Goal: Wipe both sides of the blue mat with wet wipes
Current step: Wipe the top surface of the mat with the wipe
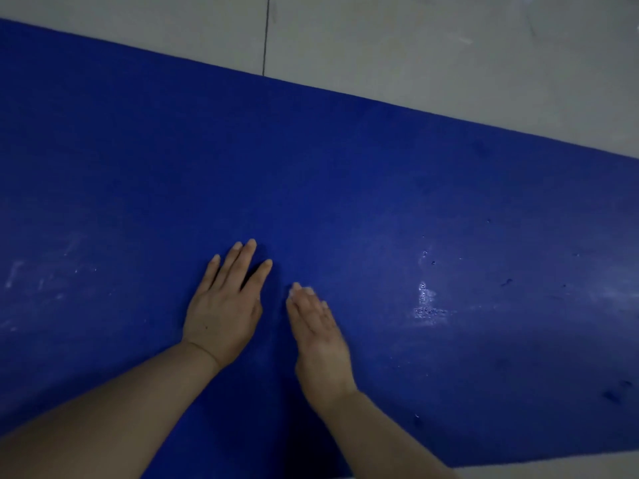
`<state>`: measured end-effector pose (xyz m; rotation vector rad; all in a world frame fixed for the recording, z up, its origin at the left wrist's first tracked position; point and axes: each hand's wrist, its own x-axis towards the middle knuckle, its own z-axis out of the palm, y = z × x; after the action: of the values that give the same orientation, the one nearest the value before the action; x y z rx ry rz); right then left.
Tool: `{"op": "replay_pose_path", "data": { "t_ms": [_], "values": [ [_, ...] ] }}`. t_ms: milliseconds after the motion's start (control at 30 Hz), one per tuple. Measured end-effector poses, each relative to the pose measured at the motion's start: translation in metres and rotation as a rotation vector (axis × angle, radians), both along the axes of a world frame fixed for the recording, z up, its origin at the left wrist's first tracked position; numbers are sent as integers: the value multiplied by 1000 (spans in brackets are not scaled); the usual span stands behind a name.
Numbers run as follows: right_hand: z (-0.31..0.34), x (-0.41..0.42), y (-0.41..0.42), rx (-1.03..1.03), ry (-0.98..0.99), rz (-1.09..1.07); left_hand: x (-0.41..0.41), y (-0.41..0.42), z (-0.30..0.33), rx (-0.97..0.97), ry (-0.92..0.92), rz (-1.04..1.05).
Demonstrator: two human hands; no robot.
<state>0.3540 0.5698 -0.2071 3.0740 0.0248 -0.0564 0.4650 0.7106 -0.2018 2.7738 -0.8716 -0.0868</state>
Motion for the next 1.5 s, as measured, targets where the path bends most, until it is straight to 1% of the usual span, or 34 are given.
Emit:
{"op": "replay_pose_path", "data": {
  "t_ms": [67, 100, 133, 167, 233, 300, 333, 367, 400, 500, 533, 567, 600, 667, 733, 767, 800, 833, 867, 933, 967, 1000, 1033, 1100, 1167, 1200, 1233, 1267, 1300, 1333, 1367, 1400, 1433, 1500],
  "values": [
    [1, -2, -36, -127, -14, -253, -22, 3, 1, -28, -1, 38],
    [-1, -7, -59, -117, 17, -348, -35, 4, 0, -37, 6, 50],
    [9, -5, -69, -34, 82, -422, -46, 5, -2, -38, 13, 60],
    [8, -6, -71, 2, 125, -451, -54, 5, -4, -31, 20, 73],
    [21, -7, -43, 60, 99, -400, -61, 5, -8, -11, 31, 99],
    [18, -16, -3, 221, 10, -233, -60, 3, -8, -9, 46, 112],
    [11, -22, 9, 346, -5, -173, -60, 3, -7, -12, 48, 115],
    [9, -26, 9, 418, 5, -152, -59, 3, -7, -17, 56, 118],
    [8, -29, -4, 448, -19, -188, -59, 3, -7, -26, 66, 121],
    [6, -49, -78, 395, -106, -565, -59, 3, -8, -40, 59, 125],
    [6, -59, -92, 367, -123, -660, -59, 3, -8, -36, 57, 126],
    [8, -66, -93, 336, -106, -680, -59, 3, -8, -36, 61, 130],
    [9, -72, -80, 314, -96, -643, -59, 3, -9, -37, 70, 132],
    [3, -80, -35, 307, -80, -435, -59, 3, -8, -31, 77, 129],
    [-4, -88, -7, 377, -58, -278, -59, 2, -7, -25, 72, 128],
    [0, -87, -12, 411, -70, -224, -59, 1, -6, -28, 82, 135],
    [4, -87, -28, 424, -94, -255, -59, 1, -6, -32, 90, 142],
    [7, -92, -49, 447, -83, -346, -59, 0, -5, -40, 90, 143],
    [9, -99, -71, 412, -59, -444, -60, 0, -4, -48, 81, 143],
    [4, -110, -97, 385, -85, -722, -63, -1, -4, -52, 63, 146],
    [4, -110, -92, 346, -134, -763, -66, -2, -4, -62, 59, 155],
    [7, -106, -75, 331, -147, -728, -69, -4, -2, -78, 63, 168],
    [4, -104, -49, 293, -138, -624, -74, -7, -1, -88, 75, 179],
    [4, -104, 8, 289, -121, -325, -87, -13, 1, -85, 102, 184],
    [2, -113, 30, 343, -110, -110, -98, -17, 1, -73, 116, 175],
    [4, -115, 21, 352, -102, -110, -101, -17, 1, -66, 116, 170],
    [4, -116, 3, 300, -112, -173, -103, -16, 0, -59, 113, 167],
    [2, -121, -17, 261, -109, -283, -103, -14, -2, -55, 111, 164],
    [1, -126, -38, 249, -98, -454, -103, -12, -3, -52, 112, 161],
    [3, -129, -55, 281, -115, -632, -103, -11, -4, -46, 110, 159],
    [4, -131, -63, 316, -137, -756, -103, -11, -4, -34, 106, 157],
    [6, -128, -59, 360, -173, -825, -103, -11, -3, -22, 103, 156],
    [10, -123, -47, 371, -175, -796, -103, -12, -3, -12, 104, 155],
    [7, -121, -9, 318, -138, -517, -102, -13, -2, -7, 111, 159]
  ]
}}
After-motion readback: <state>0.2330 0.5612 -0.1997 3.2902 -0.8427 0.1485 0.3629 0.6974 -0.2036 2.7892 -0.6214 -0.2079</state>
